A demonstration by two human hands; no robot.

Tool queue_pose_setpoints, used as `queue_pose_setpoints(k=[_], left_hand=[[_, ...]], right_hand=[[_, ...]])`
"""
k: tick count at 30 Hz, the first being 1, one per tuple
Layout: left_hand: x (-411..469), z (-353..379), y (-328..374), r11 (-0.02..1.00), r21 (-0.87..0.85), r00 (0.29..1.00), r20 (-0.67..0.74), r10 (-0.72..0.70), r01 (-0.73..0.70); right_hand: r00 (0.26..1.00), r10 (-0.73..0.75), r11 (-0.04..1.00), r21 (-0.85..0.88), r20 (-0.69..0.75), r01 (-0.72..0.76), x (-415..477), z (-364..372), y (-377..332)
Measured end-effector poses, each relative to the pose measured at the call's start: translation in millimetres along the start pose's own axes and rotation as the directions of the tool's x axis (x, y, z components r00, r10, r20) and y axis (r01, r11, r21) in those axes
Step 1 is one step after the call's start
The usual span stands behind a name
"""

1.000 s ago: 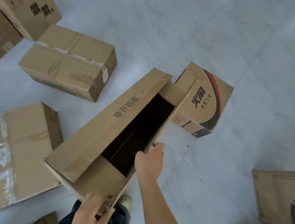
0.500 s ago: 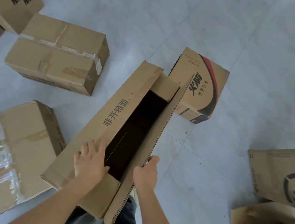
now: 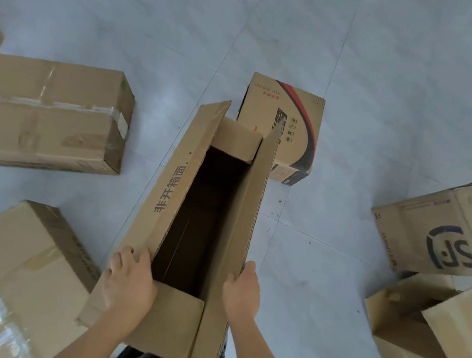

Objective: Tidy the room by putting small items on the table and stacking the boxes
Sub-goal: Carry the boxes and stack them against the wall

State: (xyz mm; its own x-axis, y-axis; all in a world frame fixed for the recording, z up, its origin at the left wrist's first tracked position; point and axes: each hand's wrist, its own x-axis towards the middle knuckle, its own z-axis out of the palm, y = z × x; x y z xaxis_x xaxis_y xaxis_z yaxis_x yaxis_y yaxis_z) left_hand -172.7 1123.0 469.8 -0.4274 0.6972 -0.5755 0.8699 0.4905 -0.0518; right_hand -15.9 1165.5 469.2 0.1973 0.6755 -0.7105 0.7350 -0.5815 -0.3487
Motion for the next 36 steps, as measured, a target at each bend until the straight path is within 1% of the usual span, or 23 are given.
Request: queue_pose_setpoints(k=[5, 8, 11, 13, 15, 18, 22, 26, 30, 33, 36], left_hand=[[11.0, -25.5, -20.9, 0.991, -0.128, 0.998, 0.036, -0.042, 0.046], [21.0, -42.1, -33.3, 0.985, -0.175, 0.999, 0.041, 0.001, 0.006], [15.5, -54.5, -41.3, 0.988, -0.113, 0.993, 0.038, 0.114, -0.109], [6.5, -57.8, -36.7, 0.970, -0.080, 0.972, 0.029, 0.231, -0.228], [0.2, -55.8, -23.1, 0.947, -0.055, 0.947, 0.042, 0.318, -0.316], [-10.6, -53.6, 6.7, 0.932, -0.040, 0.931, 0.038, 0.362, -0.361], [-29.2, -62.1, 57.6, 0.889, -0.062, 0.891, -0.037, 0.452, -0.454], [-75.3, -75.1, 115.8, 0.825, -0.024, 0.822, -0.102, 0.560, -0.564], [-137.7, -79.8, 165.6, 0.766, -0.018, 0.764, -0.096, 0.638, -0.643], [-187.2, -86.3, 201.8, 0.678, 0.026, 0.675, -0.070, 0.735, -0.735], [-243.8, -93.0, 245.1, 0.588, 0.028, 0.587, -0.027, 0.809, -0.809]], right_hand=[[0.998, 0.008, 1.000, 0.028, 0.062, -0.010, -4.5, -5.1, -2.9], [0.999, 0.006, 0.999, 0.043, 0.035, -0.008, -22.2, 2.8, -3.9], [0.996, 0.086, 0.993, 0.084, 0.008, -0.086, -44.5, 7.7, 8.8], [0.990, 0.138, 0.985, 0.102, -0.003, -0.137, -56.3, 4.3, 25.3], [0.983, 0.183, 0.975, 0.134, -0.010, -0.180, -63.6, -5.2, 43.8], [0.965, 0.258, 0.953, 0.178, -0.040, -0.247, -72.8, -24.1, 70.8], [0.945, 0.314, 0.929, 0.234, -0.091, -0.286, -83.1, -60.5, 105.7], [0.938, 0.328, 0.915, 0.284, -0.110, -0.287, -107.9, -106.1, 155.1], [0.921, 0.342, 0.904, 0.331, -0.186, -0.269, -157.8, -147.7, 219.0], [0.887, 0.377, 0.886, 0.384, -0.266, -0.262, -202.0, -176.3, 268.3], [0.828, 0.442, 0.851, 0.452, -0.345, -0.266, -253.1, -207.7, 310.3]])
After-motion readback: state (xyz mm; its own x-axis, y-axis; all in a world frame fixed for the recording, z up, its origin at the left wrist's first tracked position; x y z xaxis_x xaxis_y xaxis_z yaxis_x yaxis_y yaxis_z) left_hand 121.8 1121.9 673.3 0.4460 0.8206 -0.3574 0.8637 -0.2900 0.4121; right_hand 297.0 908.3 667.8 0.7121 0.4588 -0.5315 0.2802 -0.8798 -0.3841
